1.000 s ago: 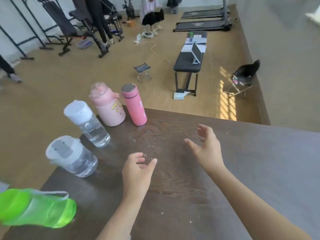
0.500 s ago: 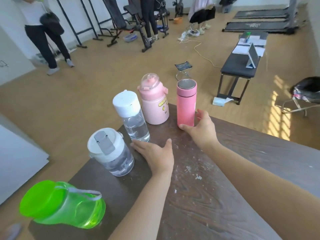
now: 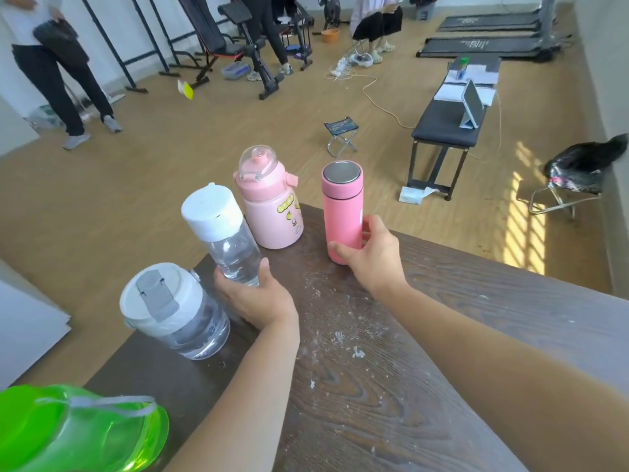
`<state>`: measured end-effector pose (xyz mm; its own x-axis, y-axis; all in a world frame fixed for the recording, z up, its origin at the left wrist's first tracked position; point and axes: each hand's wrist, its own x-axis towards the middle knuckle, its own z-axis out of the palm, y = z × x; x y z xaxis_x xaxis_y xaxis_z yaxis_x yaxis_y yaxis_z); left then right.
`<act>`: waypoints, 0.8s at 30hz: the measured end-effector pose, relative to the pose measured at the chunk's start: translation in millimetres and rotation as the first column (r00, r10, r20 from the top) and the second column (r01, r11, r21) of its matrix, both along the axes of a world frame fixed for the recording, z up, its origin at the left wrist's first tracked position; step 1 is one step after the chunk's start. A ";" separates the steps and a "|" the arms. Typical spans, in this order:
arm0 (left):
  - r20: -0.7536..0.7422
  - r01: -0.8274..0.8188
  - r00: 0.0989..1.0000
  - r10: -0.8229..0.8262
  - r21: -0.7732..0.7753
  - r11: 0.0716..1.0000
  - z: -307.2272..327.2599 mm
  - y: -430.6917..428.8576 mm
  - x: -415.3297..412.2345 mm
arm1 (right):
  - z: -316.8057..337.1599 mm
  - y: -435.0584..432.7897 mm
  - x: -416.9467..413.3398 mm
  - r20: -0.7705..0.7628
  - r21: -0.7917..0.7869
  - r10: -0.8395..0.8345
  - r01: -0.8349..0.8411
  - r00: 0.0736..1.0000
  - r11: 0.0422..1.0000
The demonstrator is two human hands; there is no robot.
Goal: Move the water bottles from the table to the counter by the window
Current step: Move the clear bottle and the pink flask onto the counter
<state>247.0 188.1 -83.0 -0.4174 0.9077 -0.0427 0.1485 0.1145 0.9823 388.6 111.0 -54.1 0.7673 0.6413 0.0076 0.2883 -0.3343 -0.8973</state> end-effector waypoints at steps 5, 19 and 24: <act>0.014 0.204 0.978 -0.207 0.091 0.975 1.8 -51.5 0.3 | 0.2 -65.0 7.6 -0.018 0.009 -0.055 0.055 0.998 0.998; 0.183 0.845 0.521 -0.834 0.027 0.534 31.1 -280.9 158.5 | 18.5 -370.0 45.4 -0.020 0.036 -0.515 0.515 0.857 0.856; 0.219 0.962 0.264 -0.939 0.012 0.273 41.1 -398.1 216.7 | 31.0 -482.4 51.0 -0.010 0.030 -0.663 0.663 0.749 0.748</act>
